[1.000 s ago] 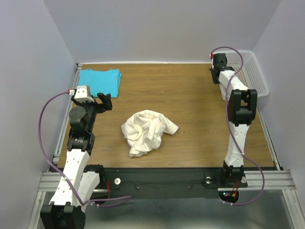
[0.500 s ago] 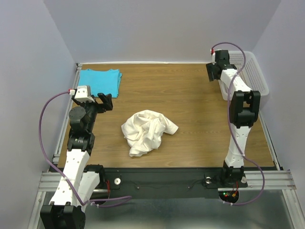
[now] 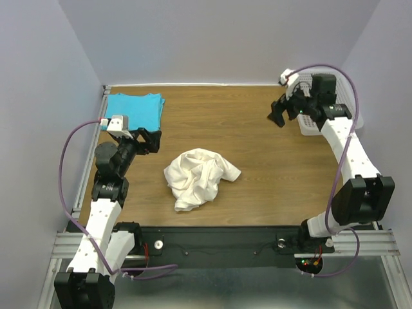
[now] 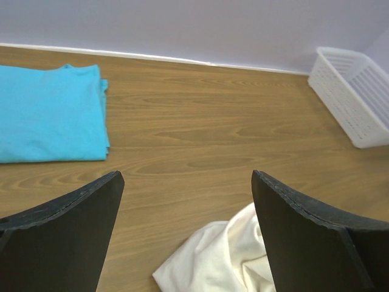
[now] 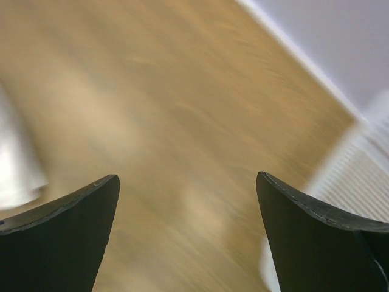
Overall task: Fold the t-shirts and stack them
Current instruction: Flatten the tshirt out
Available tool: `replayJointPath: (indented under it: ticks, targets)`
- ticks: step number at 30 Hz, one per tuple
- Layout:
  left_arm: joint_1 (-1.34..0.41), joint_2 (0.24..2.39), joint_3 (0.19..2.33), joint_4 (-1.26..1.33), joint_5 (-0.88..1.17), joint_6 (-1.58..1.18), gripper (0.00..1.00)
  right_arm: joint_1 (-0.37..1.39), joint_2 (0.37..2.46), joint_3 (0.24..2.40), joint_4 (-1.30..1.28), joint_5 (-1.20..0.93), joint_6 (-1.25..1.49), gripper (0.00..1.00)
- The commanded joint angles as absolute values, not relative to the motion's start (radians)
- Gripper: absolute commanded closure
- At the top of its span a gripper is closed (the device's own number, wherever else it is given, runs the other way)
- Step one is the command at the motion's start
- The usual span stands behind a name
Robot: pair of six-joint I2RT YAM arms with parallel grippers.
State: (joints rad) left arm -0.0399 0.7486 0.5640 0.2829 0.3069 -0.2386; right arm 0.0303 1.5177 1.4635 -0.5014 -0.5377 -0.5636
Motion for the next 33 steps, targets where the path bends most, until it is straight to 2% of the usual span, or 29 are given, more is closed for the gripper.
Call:
replayJointPath:
  ticks: [1, 4, 9, 14, 20, 28, 29, 32, 33]
  targets:
    - [-0.046, 0.724, 0.575, 0.308, 0.458, -0.308, 0.03, 0.101, 1.51, 1.367, -0.655, -1.148, -0.689, 0.01]
    - [-0.046, 0.719, 0.571, 0.304, 0.489, -0.334, 0.04, 0.218, 1.503, 1.316, -0.661, -1.161, -0.687, 0.03]
    - [-0.046, 0.693, 0.557, 0.272, 0.511, -0.362, 0.05, 0.398, 1.488, 1.273, -0.664, -1.028, -0.73, 0.04]
    - [-0.045, 0.669, 0.555, 0.241, 0.535, -0.374, 0.05, 0.5, 1.525, 1.281, -0.66, -0.876, -0.732, 0.06]
    - [-0.046, 0.654, 0.548, 0.232, 0.548, -0.393, 0.04, 0.578, 1.604, 1.322, -0.653, -0.842, -0.687, 0.12]
    - [-0.046, 0.649, 0.542, 0.227, 0.604, -0.414, 0.05, 0.652, 1.68, 1.348, -0.643, -0.795, -0.624, 0.33]
    - [-0.046, 0.652, 0.54, 0.227, 0.607, -0.419, 0.05, 0.655, 1.684, 1.351, -0.643, -0.796, -0.618, 0.39]
    - [-0.046, 0.658, 0.538, 0.227, 0.623, -0.425, 0.05, 0.666, 1.7, 1.364, -0.641, -0.801, -0.597, 0.5]
    - [-0.045, 0.66, 0.54, 0.227, 0.632, -0.426, 0.05, 0.67, 1.707, 1.368, -0.641, -0.805, -0.589, 0.58]
